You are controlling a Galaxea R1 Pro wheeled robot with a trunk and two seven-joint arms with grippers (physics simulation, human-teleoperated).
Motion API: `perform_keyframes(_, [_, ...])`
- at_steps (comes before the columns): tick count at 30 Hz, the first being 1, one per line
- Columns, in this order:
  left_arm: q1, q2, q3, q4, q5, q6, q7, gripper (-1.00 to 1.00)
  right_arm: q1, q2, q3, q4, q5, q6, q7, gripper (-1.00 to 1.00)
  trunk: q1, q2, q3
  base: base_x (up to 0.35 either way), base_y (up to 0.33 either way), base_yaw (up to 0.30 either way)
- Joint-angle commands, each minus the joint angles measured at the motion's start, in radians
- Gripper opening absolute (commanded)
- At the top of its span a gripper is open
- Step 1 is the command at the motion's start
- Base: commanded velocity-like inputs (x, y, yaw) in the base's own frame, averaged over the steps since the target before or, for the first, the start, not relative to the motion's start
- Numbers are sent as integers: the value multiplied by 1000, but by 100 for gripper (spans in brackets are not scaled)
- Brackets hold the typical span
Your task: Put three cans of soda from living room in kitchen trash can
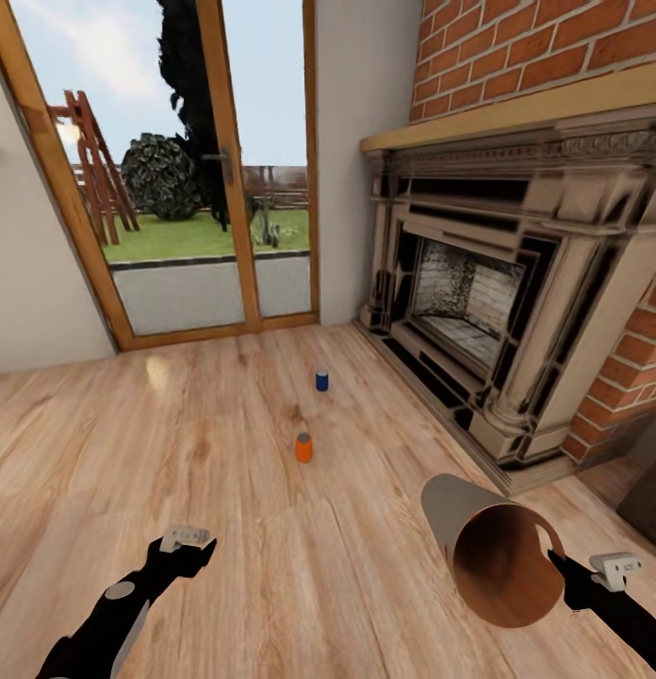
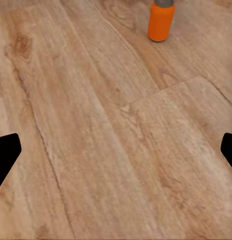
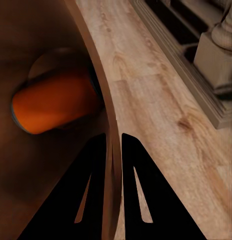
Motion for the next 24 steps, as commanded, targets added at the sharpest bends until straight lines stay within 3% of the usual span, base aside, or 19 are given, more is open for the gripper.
perform_keyframes(1, [0, 0, 0, 0, 0, 0, 0, 100, -1, 0, -1, -1, -11, 2, 8, -100, 0, 0, 1, 328, 6, -197])
perform_keyframes(8, [0, 0, 0, 34, 6, -1, -1, 100, -1, 1, -1, -1, -10, 2, 8, -100, 0, 0, 4, 312, 125, -147])
perform_keyframes(24, [0, 0, 0, 64, 11, -2, 0, 100, -1, 4, -1, -1, -9, 2, 8, -100, 0, 0, 5, 293, 196, -12])
